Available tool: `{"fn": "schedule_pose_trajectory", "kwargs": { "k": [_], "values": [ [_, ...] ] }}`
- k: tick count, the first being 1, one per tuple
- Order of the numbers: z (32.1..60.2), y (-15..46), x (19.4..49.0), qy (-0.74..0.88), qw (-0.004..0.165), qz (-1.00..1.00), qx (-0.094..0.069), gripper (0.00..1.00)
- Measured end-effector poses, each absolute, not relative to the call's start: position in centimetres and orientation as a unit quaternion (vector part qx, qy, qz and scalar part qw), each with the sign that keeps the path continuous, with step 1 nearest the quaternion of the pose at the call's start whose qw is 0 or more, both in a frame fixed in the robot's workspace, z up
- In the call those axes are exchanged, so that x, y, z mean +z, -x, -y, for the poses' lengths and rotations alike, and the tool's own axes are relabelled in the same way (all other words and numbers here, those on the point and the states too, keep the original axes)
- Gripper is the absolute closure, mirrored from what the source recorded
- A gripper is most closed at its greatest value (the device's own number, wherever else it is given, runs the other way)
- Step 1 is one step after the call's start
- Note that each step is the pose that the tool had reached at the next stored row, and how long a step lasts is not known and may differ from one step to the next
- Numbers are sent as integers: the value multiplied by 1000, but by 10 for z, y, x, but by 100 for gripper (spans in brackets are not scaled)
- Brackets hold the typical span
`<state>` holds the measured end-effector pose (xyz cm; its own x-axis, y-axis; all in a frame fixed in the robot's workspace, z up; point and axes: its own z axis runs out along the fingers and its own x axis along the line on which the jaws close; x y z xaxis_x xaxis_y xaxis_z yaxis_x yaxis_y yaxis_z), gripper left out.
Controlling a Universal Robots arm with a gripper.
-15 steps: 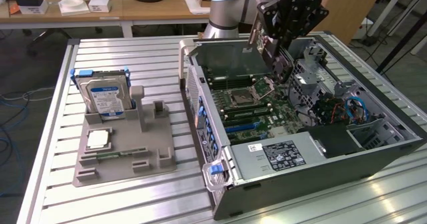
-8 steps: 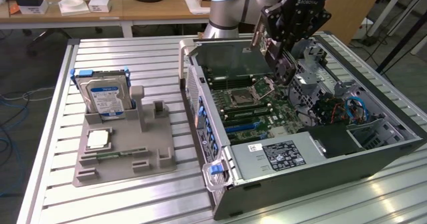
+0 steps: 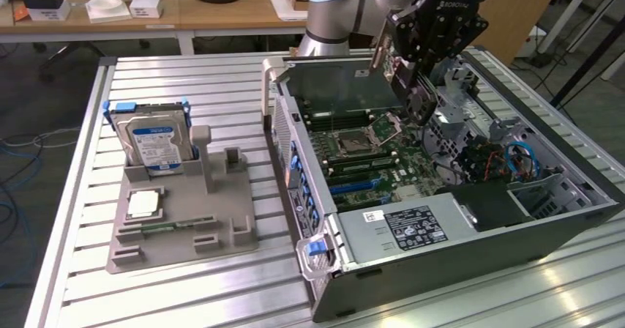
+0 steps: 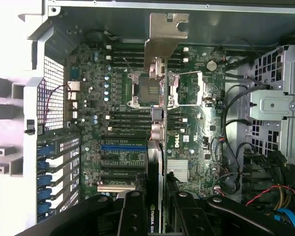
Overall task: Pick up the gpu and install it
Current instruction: 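Insert the gpu into the slot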
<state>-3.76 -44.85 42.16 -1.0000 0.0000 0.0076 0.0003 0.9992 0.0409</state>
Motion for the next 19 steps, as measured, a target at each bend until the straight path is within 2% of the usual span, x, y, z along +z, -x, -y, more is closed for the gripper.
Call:
{"fn": "schedule_pose_trajectory", "kwargs": {
  "k": [19],
  "values": [
    [448,38,421,-23,4,1000,-20,74]
  ]
}}
